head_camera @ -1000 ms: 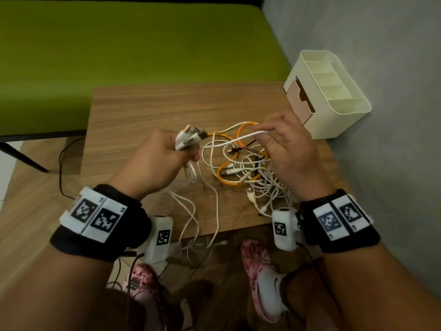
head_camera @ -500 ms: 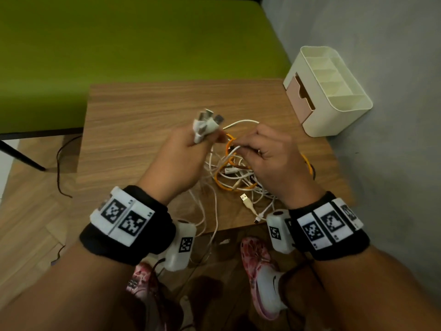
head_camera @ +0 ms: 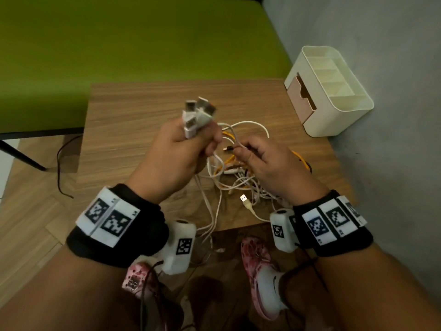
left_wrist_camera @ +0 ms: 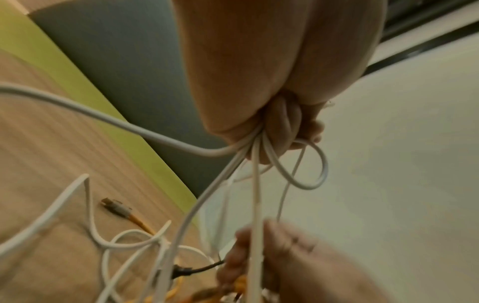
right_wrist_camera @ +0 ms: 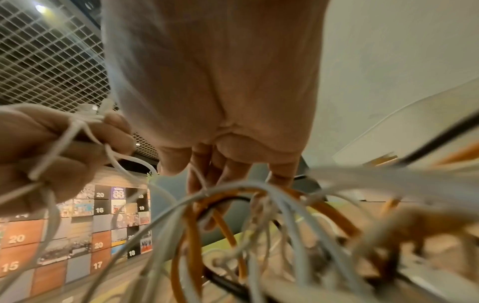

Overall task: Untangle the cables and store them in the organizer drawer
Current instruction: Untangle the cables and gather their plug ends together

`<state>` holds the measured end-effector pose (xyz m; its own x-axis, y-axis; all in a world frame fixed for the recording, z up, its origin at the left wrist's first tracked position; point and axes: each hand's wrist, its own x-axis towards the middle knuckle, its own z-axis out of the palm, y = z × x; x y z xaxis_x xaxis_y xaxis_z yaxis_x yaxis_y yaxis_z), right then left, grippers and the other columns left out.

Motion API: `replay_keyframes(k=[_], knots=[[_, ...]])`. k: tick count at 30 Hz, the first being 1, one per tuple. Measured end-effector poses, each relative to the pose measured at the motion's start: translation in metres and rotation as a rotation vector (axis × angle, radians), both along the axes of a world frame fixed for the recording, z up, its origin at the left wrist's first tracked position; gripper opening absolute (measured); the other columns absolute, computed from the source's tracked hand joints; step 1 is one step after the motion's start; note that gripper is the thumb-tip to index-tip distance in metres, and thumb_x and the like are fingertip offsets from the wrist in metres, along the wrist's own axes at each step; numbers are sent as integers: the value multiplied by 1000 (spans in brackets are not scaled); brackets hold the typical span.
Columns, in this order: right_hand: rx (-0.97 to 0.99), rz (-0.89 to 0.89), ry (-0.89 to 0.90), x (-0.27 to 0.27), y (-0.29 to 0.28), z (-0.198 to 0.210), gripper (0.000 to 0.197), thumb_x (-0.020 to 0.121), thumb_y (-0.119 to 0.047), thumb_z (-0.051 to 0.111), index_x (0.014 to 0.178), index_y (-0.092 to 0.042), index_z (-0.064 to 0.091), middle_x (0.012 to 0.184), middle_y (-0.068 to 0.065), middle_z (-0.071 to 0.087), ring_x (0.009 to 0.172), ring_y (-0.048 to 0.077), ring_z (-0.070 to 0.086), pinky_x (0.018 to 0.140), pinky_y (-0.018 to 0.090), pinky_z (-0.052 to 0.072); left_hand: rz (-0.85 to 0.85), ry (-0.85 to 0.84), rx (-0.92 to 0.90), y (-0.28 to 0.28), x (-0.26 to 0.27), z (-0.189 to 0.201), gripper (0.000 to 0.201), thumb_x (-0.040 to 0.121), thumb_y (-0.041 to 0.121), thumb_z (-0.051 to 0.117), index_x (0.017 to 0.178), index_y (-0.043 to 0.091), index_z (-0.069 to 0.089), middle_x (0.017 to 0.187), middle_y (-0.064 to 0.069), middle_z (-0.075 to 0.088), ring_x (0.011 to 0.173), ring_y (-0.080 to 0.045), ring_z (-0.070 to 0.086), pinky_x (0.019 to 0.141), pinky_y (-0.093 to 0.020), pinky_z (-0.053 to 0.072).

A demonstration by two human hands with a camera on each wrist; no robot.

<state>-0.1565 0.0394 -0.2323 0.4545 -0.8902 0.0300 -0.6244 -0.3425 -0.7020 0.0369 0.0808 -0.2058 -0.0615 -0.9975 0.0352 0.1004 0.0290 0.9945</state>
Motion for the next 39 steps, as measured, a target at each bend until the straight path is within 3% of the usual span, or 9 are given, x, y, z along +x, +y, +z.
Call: replay_keyframes(k=[3, 11, 15, 19, 23, 28, 32, 35, 39], knots=[[2, -13, -27, -6, -4, -1, 22, 100, -31, 53, 101, -16, 69, 85, -1, 65, 78, 9, 58, 68, 30, 45, 5, 117, 19, 0, 10, 6, 23, 94, 22, 47, 75, 14, 57, 57, 2, 44, 40, -5, 27, 42, -19, 19], [173, -92, -380, -4, 0, 9, 22, 96, -17, 61, 96, -38, 68, 93, -8, 71, 94, 13, 68, 84, 32, 56, 146, -424, 169, -7, 23, -16, 27, 99, 14, 51, 77, 15, 66, 68, -1, 66, 43, 0, 45, 44, -14, 33], [66, -57, -196, -1, 2, 5, 11, 96, -17, 60, 101, -22, 69, 88, -14, 64, 82, -6, 58, 69, 9, 43, 239, -528, 103, -8, 21, -18, 16, 97, 18, 56, 91, 18, 71, 92, 1, 74, 75, 1, 64, 71, -19, 47], [-50, 38, -115, 7, 4, -4, 12, 95, -13, 60, 101, -11, 70, 93, -6, 64, 89, 6, 58, 77, 22, 46, 289, -365, 40, -11, 13, -15, 16, 99, 12, 52, 105, 9, 67, 97, -1, 72, 64, 13, 59, 64, -5, 41], [-85, 47, -236, 13, 7, -2, 12, 94, -9, 61, 100, -9, 71, 94, -2, 67, 91, 8, 62, 79, 22, 49, 32, -580, -3, -7, 1, -24, 17, 97, 25, 55, 94, 19, 71, 91, 2, 74, 83, -11, 68, 77, -35, 53], [-96, 36, -303, 16, 8, -2, 11, 94, -11, 61, 97, -10, 71, 95, 0, 70, 94, 17, 65, 82, 44, 51, -33, -667, -28, -8, -4, -23, 29, 97, 16, 54, 69, 23, 57, 57, 14, 57, 53, -1, 49, 54, -23, 39], [-24, 33, -206, 14, 7, -8, 19, 98, -24, 58, 115, -26, 66, 103, -14, 67, 100, 4, 62, 90, 33, 50, -2, -144, 92, -6, -4, -14, 22, 90, 26, 53, 68, 23, 55, 51, 9, 43, 42, -6, 32, 44, -23, 27], [-27, 4, 43, 12, 3, -21, 31, 98, -40, 50, 123, -28, 62, 103, -15, 67, 100, 13, 62, 93, 53, 45, -81, 278, 117, -4, 2, 1, 22, 94, 23, 46, 76, 12, 50, 54, 4, 36, 41, -6, 22, 41, -17, 19], [-157, -76, -96, 9, -1, -24, 23, 96, -27, 51, 111, -21, 68, 110, -8, 65, 106, 11, 60, 93, 47, 46, 31, 174, 135, -7, 15, 1, 28, 103, 18, 40, 78, 12, 49, 56, 3, 36, 41, -6, 22, 41, -18, 17]])
